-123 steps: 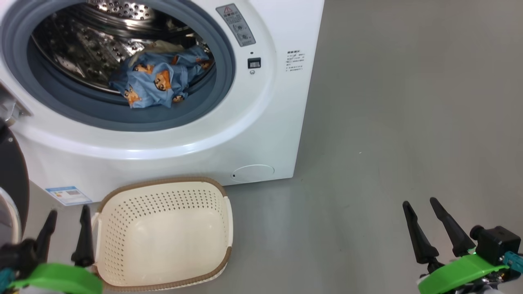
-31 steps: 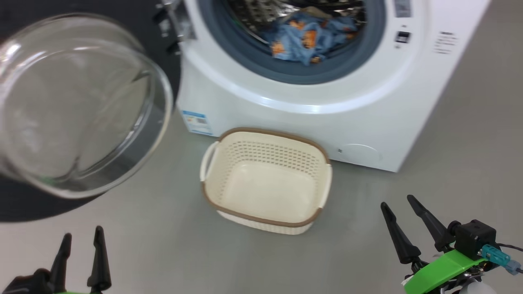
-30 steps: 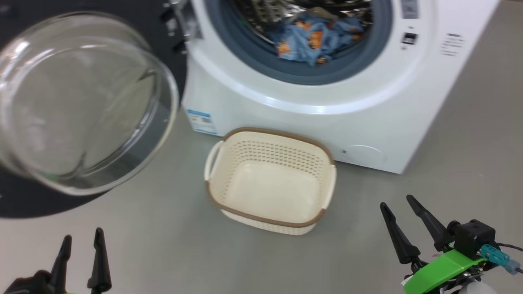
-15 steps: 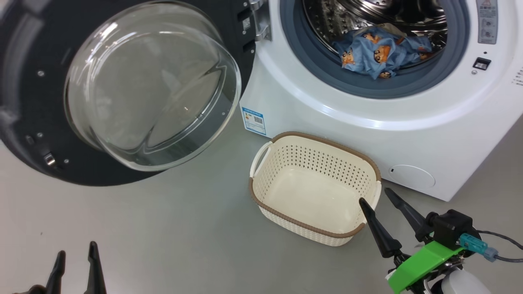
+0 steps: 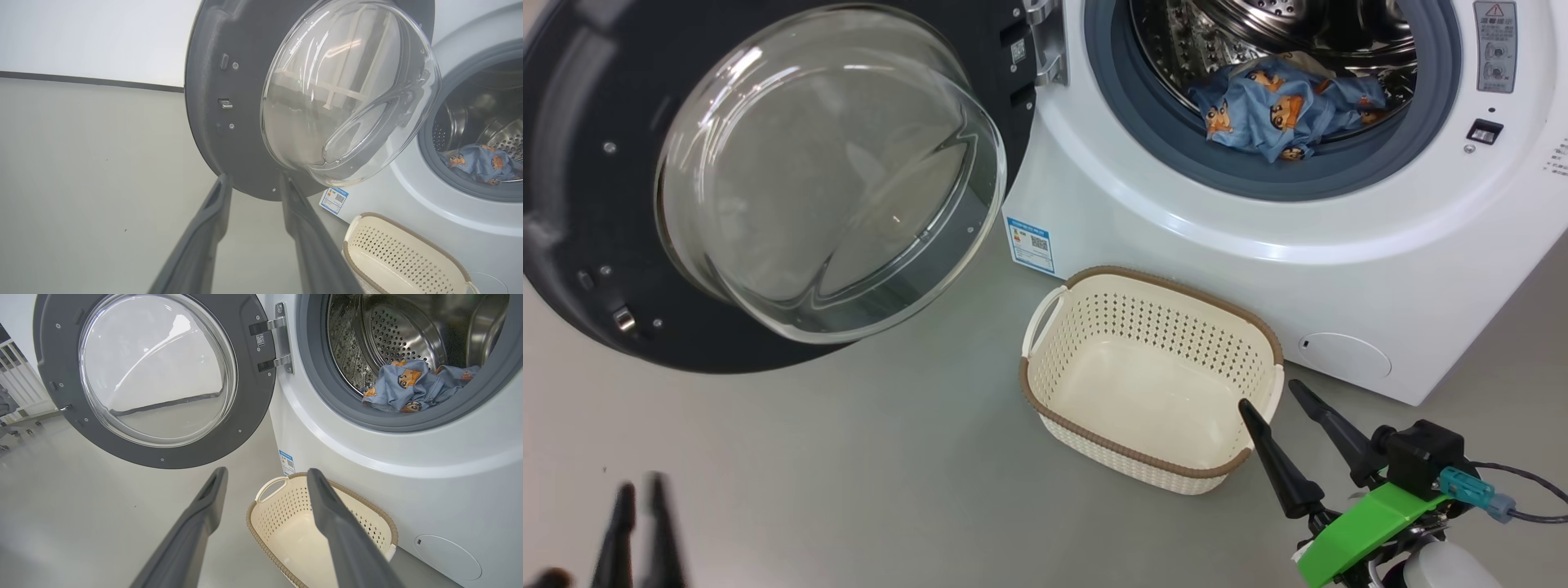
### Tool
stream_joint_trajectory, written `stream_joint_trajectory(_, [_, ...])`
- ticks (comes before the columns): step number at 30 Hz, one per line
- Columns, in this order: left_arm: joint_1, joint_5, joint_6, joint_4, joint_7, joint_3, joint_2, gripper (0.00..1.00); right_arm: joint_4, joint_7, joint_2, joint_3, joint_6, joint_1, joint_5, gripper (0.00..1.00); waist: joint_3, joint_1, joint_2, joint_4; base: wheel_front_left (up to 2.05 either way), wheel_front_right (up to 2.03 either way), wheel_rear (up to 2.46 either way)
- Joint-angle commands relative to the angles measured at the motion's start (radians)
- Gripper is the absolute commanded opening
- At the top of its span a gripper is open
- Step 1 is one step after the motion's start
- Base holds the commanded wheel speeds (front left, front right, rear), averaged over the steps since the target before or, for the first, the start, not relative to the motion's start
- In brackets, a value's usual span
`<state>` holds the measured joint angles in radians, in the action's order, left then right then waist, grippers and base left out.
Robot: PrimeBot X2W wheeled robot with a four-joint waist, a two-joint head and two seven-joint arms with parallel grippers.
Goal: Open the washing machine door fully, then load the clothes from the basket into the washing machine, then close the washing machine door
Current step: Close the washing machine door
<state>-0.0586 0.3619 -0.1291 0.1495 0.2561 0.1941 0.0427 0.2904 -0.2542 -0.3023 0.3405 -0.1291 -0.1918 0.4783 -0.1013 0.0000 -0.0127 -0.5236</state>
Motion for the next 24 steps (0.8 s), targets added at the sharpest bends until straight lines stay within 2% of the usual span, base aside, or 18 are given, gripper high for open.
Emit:
stream_joint_trajectory(1, [0.049,0.023,-0.002,-0.045,0.006,0.053,0.032,0.0,-0.027,-0.008,0.001,0.01,-0.002,-0.005,0.006,1.0,-0.003,0.0,0.0,0.001,0.0,0.0,0.0])
stream_joint_trajectory(6, [0.143,0.113,-0.002,-0.094,0.006,0.1,0.117,0.0,-0.043,-0.008,0.013,-0.037,-0.002,0.033,-0.004,1.0,-0.015,0.0,0.0,0.004,0.0,0.0,0.0])
stream_joint_trajectory(12, [0.305,0.295,-0.002,-0.063,0.006,0.15,0.294,0.0,-0.068,-0.008,0.022,-0.072,-0.002,0.054,-0.023,1.0,-0.055,0.0,0.0,0.046,0.0,0.0,0.0])
stream_joint_trajectory(18, [0.485,0.479,-0.002,0.07,0.006,0.201,0.438,0.0,-0.085,-0.008,0.022,-0.089,-0.002,0.04,-0.035,1.0,-0.112,0.0,0.0,0.093,0.0,0.0,0.0])
stream_joint_trajectory(24, [0.634,0.639,-0.002,0.261,0.005,0.185,0.568,0.0,-0.094,-0.008,0.013,-0.088,-0.002,0.014,-0.04,1.0,-0.161,0.0,0.0,0.137,0.0,0.0,0.0])
